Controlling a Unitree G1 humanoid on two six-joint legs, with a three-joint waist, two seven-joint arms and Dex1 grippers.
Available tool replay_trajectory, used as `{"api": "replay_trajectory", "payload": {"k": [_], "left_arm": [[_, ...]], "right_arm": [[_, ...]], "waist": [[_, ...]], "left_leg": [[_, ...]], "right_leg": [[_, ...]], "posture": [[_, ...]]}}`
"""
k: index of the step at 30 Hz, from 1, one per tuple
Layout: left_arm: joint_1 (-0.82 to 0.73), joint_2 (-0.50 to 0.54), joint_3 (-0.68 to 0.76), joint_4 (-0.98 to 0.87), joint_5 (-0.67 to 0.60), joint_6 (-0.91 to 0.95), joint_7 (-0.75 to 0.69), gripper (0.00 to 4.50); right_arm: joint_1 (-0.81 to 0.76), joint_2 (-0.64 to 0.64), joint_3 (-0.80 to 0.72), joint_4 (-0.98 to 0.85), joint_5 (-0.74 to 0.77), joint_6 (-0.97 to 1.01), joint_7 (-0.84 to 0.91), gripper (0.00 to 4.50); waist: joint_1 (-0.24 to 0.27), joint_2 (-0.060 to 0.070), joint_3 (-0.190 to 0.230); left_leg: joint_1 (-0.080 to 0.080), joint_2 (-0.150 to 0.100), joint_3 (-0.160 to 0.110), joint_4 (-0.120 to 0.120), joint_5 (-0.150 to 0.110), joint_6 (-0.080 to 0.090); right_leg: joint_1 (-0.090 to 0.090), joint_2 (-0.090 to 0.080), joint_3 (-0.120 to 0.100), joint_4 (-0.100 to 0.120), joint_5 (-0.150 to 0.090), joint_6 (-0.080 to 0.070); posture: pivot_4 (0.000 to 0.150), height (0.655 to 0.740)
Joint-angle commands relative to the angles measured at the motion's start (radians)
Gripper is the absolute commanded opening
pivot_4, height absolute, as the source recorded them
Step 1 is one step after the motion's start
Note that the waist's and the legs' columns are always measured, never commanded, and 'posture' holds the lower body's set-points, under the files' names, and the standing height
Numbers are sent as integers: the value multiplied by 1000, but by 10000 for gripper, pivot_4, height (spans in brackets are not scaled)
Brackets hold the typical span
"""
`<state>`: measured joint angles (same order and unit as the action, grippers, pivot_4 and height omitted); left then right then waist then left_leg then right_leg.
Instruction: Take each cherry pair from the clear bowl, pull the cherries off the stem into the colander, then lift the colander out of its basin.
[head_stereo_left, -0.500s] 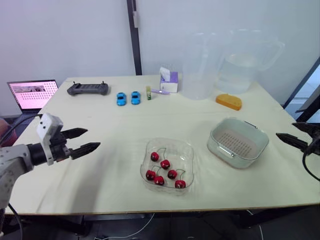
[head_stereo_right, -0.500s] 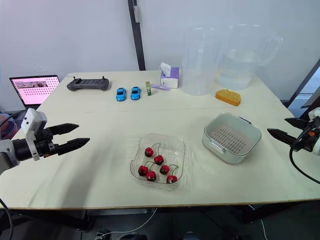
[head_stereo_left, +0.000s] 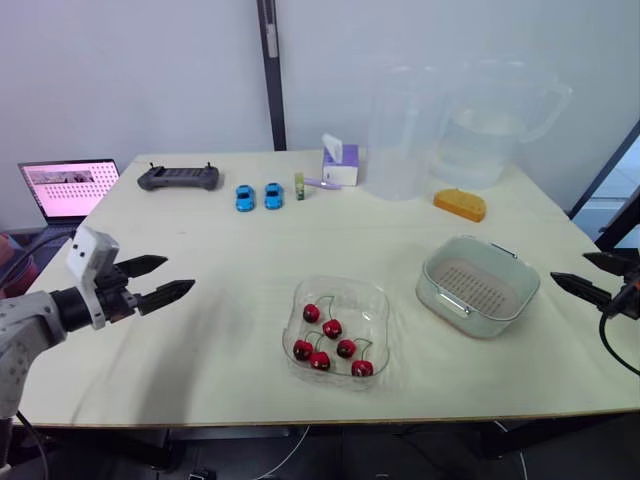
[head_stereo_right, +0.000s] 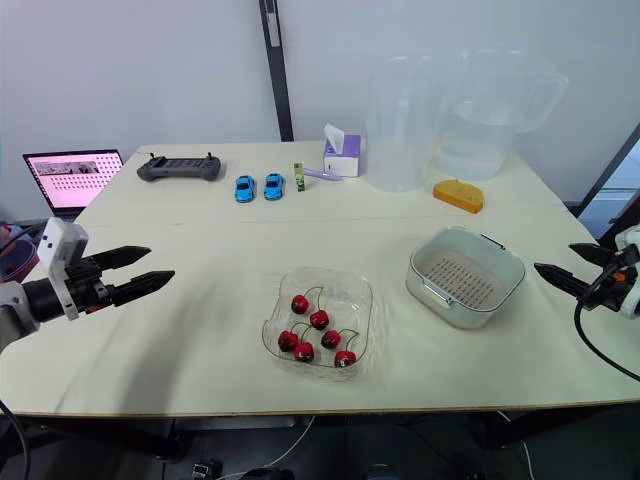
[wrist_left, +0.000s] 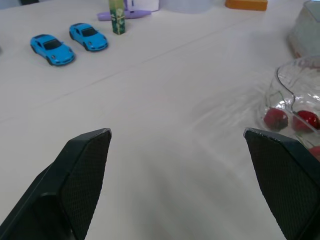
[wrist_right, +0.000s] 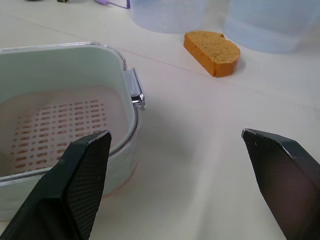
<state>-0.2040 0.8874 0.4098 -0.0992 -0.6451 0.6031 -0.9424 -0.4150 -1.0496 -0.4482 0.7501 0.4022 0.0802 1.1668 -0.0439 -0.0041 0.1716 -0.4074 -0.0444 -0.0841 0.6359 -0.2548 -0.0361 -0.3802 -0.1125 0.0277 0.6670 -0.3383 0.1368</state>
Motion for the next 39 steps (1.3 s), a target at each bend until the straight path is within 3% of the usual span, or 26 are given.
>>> {"api": "replay_trajectory", "payload": {"k": [1,8,13,21,25,32,35,39], "left_arm": [[-9,2,15,-23,-3,-20,-1,44701],[-5,-3,6,-40,-2,-15,2,44701],[-13,47,88,-134,-259,174,-113,44701],[71,96,72,-321,-308,188,-162,44701],[81,84,58,-343,-254,152,-122,44701],[138,34,55,-370,-230,115,-72,44701],[177,11,79,-405,-224,101,-39,44701],[236,-4,113,-443,-229,93,-12,44701]], "right_arm": [[-24,-9,-40,-6,39,-8,25,45000],[-44,-10,-11,-67,41,8,60,45000],[-11,-49,39,-374,140,264,159,45000],[-66,-66,160,-869,239,579,42,45000],[-196,-9,314,-1029,156,595,-83,45000],[-635,179,722,-1009,65,841,-82,45000],[-674,288,809,-1027,66,913,-109,45000],[-673,320,902,-1086,49,977,-101,45000]], "waist": [[0,0,0],[0,0,0],[0,0,0],[2,1,0],[3,1,0],[-1,0,0],[2,-4,-2],[6,-4,-2]], "left_leg": [[0,0,0,0,0,0],[0,0,0,0,0,0],[0,1,-2,1,0,0],[0,1,-2,2,-1,2],[-1,1,-2,2,-2,2],[-2,1,-2,0,-1,1],[-3,1,-2,-1,1,-2],[-5,0,-2,1,1,-3]], "right_leg": [[0,0,0,0,0,0],[0,0,0,0,0,0],[0,0,0,1,0,0],[0,0,1,0,0,0],[-1,0,1,0,0,0],[-5,0,1,1,0,0],[-6,0,1,1,0,0],[-9,-2,1,2,0,0]], "posture": [[1500,7371],[1500,7371],[1500,7371],[1500,7371],[1500,7371],[1500,7371],[1500,7371],[1500,7371]]}}
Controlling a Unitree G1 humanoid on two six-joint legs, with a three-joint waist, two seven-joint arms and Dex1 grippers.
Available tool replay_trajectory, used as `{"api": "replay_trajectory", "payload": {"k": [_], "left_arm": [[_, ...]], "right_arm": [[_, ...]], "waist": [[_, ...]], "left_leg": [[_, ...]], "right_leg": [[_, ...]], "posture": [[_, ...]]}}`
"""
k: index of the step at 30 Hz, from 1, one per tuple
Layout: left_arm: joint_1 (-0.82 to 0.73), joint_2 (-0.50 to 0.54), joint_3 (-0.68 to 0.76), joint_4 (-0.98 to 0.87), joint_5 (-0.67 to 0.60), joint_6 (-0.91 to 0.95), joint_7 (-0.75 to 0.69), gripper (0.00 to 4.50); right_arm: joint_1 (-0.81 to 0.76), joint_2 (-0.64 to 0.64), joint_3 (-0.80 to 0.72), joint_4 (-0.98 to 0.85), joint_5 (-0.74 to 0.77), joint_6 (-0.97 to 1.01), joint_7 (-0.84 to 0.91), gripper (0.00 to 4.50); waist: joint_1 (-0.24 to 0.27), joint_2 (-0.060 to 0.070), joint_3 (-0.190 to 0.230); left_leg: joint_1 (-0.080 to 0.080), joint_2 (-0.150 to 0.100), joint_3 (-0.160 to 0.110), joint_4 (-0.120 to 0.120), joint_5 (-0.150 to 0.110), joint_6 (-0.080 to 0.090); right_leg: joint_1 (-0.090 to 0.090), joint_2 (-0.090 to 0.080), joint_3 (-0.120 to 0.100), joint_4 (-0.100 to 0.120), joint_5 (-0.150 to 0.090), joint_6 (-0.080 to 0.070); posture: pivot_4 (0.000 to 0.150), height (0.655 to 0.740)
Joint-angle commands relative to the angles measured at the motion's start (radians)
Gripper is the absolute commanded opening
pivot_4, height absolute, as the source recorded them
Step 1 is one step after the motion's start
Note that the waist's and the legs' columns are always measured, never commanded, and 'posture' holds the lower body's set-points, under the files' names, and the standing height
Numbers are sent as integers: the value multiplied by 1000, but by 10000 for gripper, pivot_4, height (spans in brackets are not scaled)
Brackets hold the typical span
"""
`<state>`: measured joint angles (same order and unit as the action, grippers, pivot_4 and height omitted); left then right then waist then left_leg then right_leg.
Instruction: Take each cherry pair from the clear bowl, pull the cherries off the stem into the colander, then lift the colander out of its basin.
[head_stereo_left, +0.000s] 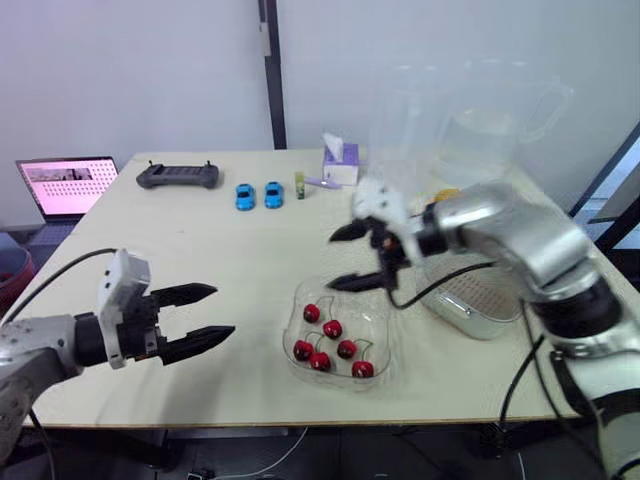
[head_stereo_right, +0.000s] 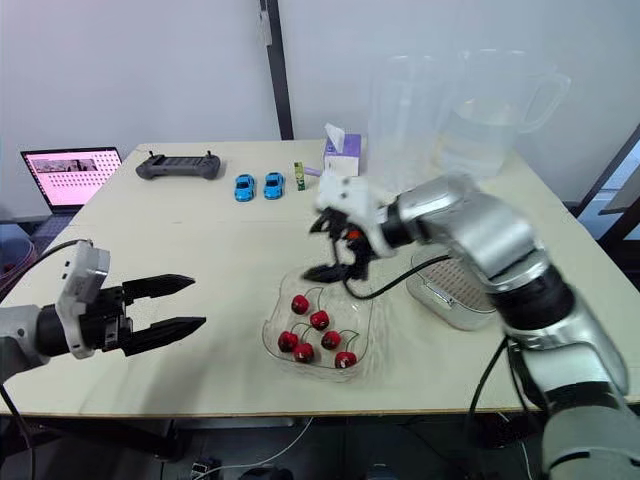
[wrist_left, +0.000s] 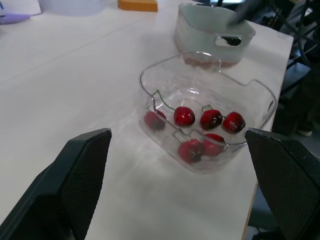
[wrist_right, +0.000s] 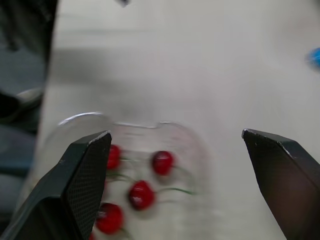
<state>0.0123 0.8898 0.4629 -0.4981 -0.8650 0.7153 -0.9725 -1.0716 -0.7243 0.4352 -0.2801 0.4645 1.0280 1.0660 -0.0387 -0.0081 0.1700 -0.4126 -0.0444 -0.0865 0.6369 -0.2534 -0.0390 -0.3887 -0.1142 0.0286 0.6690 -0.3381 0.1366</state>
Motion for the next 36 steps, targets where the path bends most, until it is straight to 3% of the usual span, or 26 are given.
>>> {"api": "replay_trajectory", "payload": {"k": [1,4,6,18,34,36], "left_arm": [[37,-9,66,-53,-11,-21,22,44701],[70,-14,77,-69,-8,-25,32,45000],[81,-14,79,-70,-6,-30,33,45000],[79,-5,75,-65,-12,-32,29,45000],[76,10,74,-78,-49,-2,48,45000],[76,10,72,-78,-49,-4,51,45000]], "right_arm": [[-12,-2,38,-69,-20,37,-5,45000],[2,10,71,-95,-34,56,-22,36954],[8,10,91,-103,-53,51,-28,27316],[65,59,251,-27,-214,106,-163,27316],[92,127,307,59,-314,104,-204,27316],[91,126,301,58,-315,105,-201,21922]], "waist": [[1,0,0],[-1,0,0],[-1,0,0],[-5,0,0],[-5,0,0],[-5,0,0]], "left_leg": [[0,0,0,1,0,0],[0,0,0,1,0,1],[0,0,0,1,-1,2],[0,0,0,0,-1,2],[0,0,0,0,0,1],[0,0,0,0,0,1]], "right_leg": [[0,0,0,0,0,0],[0,0,0,0,0,0],[-1,0,0,1,0,0],[-1,0,0,2,0,0],[-2,0,0,2,0,0],[-2,0,0,2,0,0]], "posture": [[1500,7371],[1500,7371],[1500,7371],[1500,7371],[1500,7371],[1500,7371]]}}
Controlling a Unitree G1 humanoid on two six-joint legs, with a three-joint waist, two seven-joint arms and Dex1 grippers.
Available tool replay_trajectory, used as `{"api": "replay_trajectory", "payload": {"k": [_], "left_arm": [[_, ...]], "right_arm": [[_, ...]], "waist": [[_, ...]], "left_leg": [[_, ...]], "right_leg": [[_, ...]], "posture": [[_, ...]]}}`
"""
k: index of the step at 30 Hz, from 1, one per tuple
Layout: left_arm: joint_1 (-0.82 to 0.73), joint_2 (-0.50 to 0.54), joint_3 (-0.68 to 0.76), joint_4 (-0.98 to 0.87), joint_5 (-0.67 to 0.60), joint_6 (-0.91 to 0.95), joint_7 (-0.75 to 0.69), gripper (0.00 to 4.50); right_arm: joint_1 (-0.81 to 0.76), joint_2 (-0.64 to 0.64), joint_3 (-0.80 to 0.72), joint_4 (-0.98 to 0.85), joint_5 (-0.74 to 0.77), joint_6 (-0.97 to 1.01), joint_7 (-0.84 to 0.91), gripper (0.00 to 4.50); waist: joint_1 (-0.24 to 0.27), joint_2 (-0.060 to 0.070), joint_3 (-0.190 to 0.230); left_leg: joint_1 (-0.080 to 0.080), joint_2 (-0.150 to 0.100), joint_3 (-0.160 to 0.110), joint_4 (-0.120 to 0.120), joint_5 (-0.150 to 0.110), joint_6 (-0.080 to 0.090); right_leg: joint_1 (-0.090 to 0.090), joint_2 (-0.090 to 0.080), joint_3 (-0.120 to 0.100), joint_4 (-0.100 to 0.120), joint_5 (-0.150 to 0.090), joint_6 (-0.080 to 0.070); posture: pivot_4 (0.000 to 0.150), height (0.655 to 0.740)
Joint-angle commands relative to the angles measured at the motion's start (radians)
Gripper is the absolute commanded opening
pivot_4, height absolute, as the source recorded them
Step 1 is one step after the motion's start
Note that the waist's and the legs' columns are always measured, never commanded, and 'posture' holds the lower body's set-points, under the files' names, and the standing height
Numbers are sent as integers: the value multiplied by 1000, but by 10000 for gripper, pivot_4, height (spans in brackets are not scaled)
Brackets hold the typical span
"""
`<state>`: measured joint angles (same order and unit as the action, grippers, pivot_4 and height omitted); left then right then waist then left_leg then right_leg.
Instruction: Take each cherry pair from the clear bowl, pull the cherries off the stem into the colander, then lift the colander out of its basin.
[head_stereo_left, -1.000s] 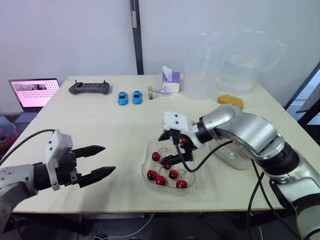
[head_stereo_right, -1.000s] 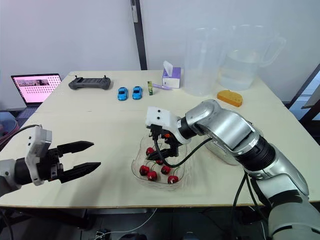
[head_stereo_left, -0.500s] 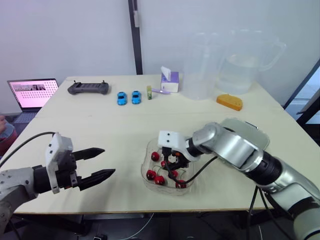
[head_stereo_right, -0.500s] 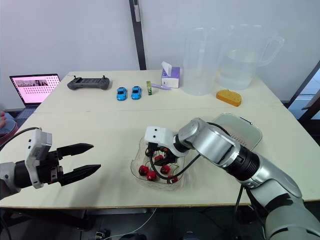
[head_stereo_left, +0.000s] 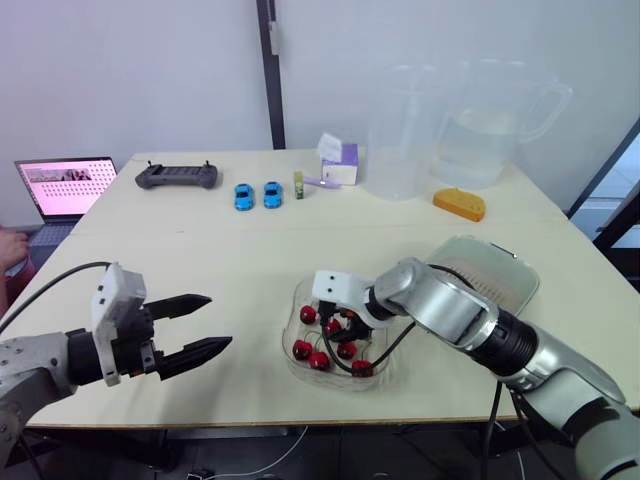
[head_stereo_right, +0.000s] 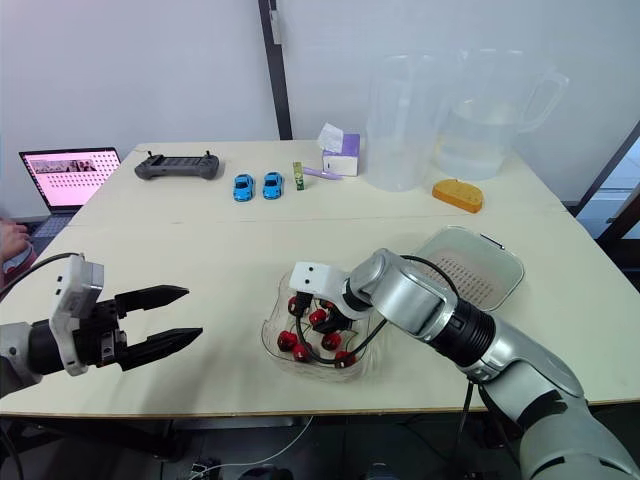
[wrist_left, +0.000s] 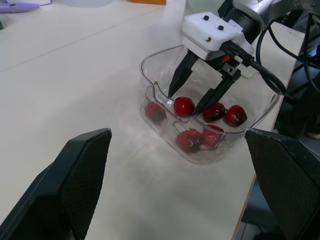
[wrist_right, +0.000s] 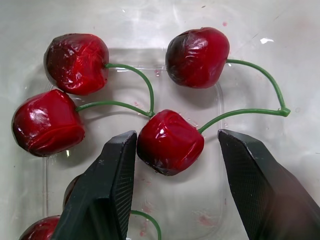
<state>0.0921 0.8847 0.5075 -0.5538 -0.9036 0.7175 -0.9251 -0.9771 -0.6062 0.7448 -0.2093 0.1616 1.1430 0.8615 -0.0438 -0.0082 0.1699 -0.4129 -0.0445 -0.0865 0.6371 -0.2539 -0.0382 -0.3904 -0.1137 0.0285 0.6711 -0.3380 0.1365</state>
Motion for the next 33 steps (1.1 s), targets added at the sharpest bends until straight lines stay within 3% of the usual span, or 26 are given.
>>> {"api": "replay_trajectory", "payload": {"k": [1,3,11,15,19,23,29,33], "left_arm": [[-4,16,26,-21,-9,-7,5,45000],[-7,16,21,-18,-8,-9,5,45000],[-46,10,18,-2,-37,4,19,45000],[-98,2,22,16,-99,29,49,45000],[-189,1,18,49,-200,72,97,45000],[-324,15,-17,110,-278,129,155,45000],[-547,28,-111,204,-343,211,184,45000],[-667,50,-206,245,-296,248,143,45000]], "right_arm": [[-5,8,-12,-13,-14,-10,4,19091],[-11,9,-19,-20,-15,-9,3,10767],[-26,-49,-76,-126,20,-13,59,10767],[-18,-100,-161,-194,42,-126,114,10767],[37,-189,-202,-218,-101,-530,96,10767],[76,-175,-249,-172,-258,-861,-39,10767],[84,-159,-273,-87,-425,-1191,-117,10767],[95,-161,-287,-55,-472,-1376,-113,10767]], "waist": [[0,0,0],[0,0,0],[1,0,0],[2,0,0],[2,0,0],[2,0,0],[-1,-1,0],[-1,-1,0]], "left_leg": [[0,0,0,0,0,0],[0,0,0,0,0,0],[0,0,0,0,0,0],[0,0,0,0,-2,3],[0,0,0,0,-2,3],[0,0,1,1,-2,3],[0,-1,1,3,1,-1],[0,-1,1,5,0,-1]], "right_leg": [[0,0,0,0,0,0],[0,0,0,0,0,0],[0,0,0,0,0,0],[0,0,0,0,0,0],[0,0,0,0,0,0],[0,0,0,1,0,0],[-1,0,0,6,0,0],[-1,0,0,9,0,0]], "posture": [[1500,7371],[1500,7371],[1500,7371],[1500,7371],[1500,7371],[1500,7371],[1500,7371],[1500,7371]]}}
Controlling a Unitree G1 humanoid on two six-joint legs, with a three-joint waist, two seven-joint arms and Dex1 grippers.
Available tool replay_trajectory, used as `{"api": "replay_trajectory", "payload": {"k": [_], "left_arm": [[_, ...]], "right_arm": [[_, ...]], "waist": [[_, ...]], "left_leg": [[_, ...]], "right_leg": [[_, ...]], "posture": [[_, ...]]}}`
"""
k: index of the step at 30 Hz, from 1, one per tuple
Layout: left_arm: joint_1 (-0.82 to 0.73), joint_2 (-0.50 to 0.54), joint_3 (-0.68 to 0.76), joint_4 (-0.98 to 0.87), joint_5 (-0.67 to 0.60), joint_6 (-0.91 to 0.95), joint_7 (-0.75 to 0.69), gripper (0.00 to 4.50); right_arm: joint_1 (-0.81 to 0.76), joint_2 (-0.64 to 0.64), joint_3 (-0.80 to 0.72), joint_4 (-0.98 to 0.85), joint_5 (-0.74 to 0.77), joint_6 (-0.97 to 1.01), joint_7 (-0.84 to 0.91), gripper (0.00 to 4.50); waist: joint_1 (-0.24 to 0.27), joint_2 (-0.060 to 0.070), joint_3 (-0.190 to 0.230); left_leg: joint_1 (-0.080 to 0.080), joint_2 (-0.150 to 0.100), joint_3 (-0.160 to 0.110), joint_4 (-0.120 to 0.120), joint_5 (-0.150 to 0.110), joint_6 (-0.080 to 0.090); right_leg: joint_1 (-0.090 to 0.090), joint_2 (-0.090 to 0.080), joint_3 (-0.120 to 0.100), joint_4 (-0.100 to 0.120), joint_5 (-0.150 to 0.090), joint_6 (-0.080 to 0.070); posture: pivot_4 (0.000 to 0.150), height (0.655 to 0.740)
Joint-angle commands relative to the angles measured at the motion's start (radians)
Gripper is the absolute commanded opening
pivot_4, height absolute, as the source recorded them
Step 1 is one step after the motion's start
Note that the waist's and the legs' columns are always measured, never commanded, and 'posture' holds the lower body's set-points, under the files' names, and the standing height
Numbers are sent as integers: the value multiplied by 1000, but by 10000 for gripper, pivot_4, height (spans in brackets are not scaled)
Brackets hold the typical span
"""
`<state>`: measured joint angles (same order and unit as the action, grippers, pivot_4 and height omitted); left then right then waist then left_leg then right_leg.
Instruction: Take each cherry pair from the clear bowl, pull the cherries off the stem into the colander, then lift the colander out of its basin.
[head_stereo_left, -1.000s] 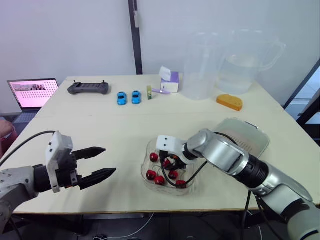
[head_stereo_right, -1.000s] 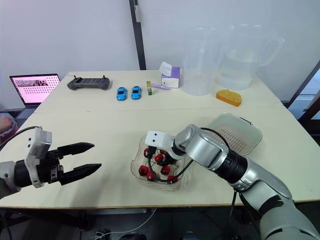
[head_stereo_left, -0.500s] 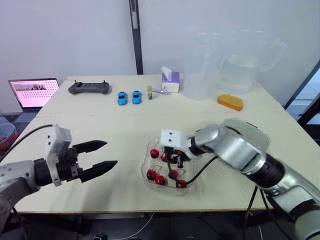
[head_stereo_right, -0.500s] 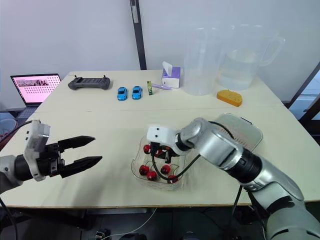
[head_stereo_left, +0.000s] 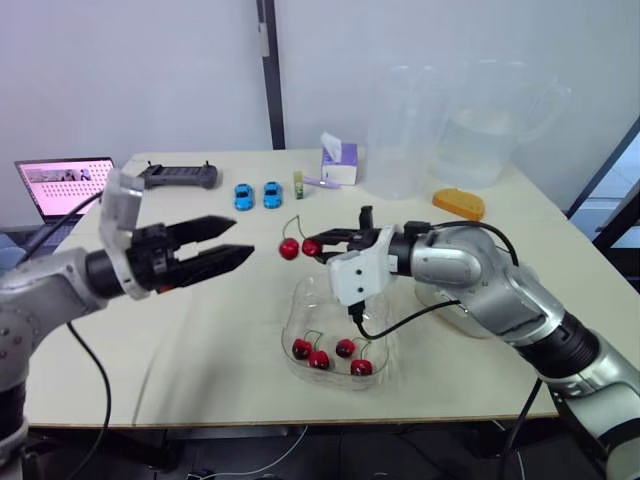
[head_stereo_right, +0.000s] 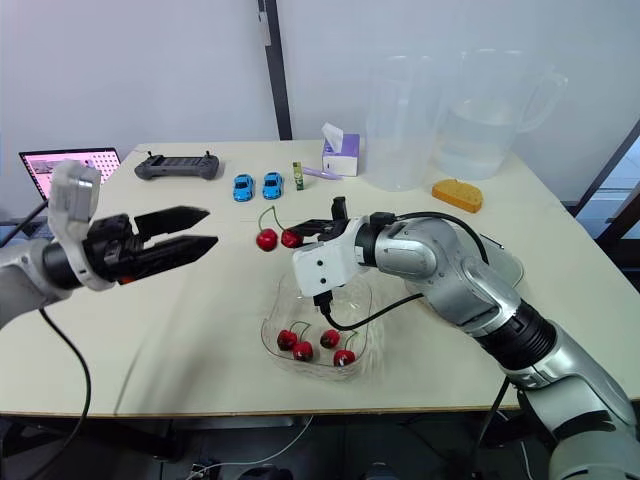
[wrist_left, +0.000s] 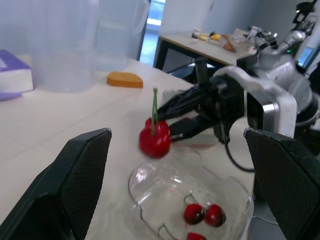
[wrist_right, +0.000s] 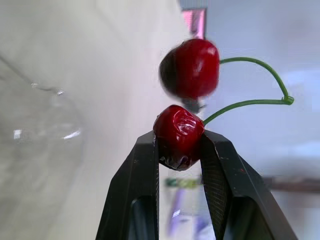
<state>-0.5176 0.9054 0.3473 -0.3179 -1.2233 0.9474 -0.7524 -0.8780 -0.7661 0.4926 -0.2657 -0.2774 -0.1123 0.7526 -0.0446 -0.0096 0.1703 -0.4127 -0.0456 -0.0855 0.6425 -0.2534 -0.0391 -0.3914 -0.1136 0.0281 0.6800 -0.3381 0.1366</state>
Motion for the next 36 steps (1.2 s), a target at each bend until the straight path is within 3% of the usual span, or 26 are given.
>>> {"api": "replay_trajectory", "payload": {"k": [1,8,13,16,23,31,35,36], "left_arm": [[-77,34,-67,16,37,26,-36,45000],[-186,19,-206,46,166,27,-61,45000],[-202,10,-232,19,177,64,-61,45000],[-213,-2,-248,21,193,67,-69,36429],[-229,-46,-237,27,197,70,-76,426],[-221,-50,-239,16,203,81,-85,426],[-219,-45,-246,13,227,75,-94,0],[-221,-46,-244,16,231,72,-95,0]], "right_arm": [[-2,0,-38,8,-37,-144,2,10767],[5,24,-51,24,-65,-223,41,10767],[17,60,-58,-5,-80,-207,61,10767],[23,70,-67,-12,-85,-200,76,10465],[33,87,-83,-19,-87,-186,103,10465],[47,92,-99,-32,-53,-145,152,10465],[63,74,-152,-65,49,-77,211,25485],[80,75,-188,-98,138,7,236,30222]], "waist": [[0,0,0],[0,-1,0],[-1,-1,0],[1,-1,1],[0,-1,1],[1,-1,1],[1,-1,1],[2,-1,1]], "left_leg": [[0,0,0,0,0,0],[0,0,0,2,0,0],[0,0,-1,2,0,0],[0,0,-1,3,0,0],[0,0,-1,3,0,0],[0,0,-1,3,0,0],[0,0,-1,3,0,0],[0,0,-2,3,0,0]], "right_leg": [[0,0,0,0,0,0],[1,1,0,1,0,0],[0,1,0,2,0,0],[1,1,0,2,0,0],[1,1,0,2,0,0],[1,1,0,2,0,0],[1,1,0,2,0,0],[2,1,0,2,0,0]], "posture": [[1500,7371],[1500,7371],[1500,7371],[1500,7371],[1500,7371],[1500,7371],[1500,7371],[1500,7371]]}}
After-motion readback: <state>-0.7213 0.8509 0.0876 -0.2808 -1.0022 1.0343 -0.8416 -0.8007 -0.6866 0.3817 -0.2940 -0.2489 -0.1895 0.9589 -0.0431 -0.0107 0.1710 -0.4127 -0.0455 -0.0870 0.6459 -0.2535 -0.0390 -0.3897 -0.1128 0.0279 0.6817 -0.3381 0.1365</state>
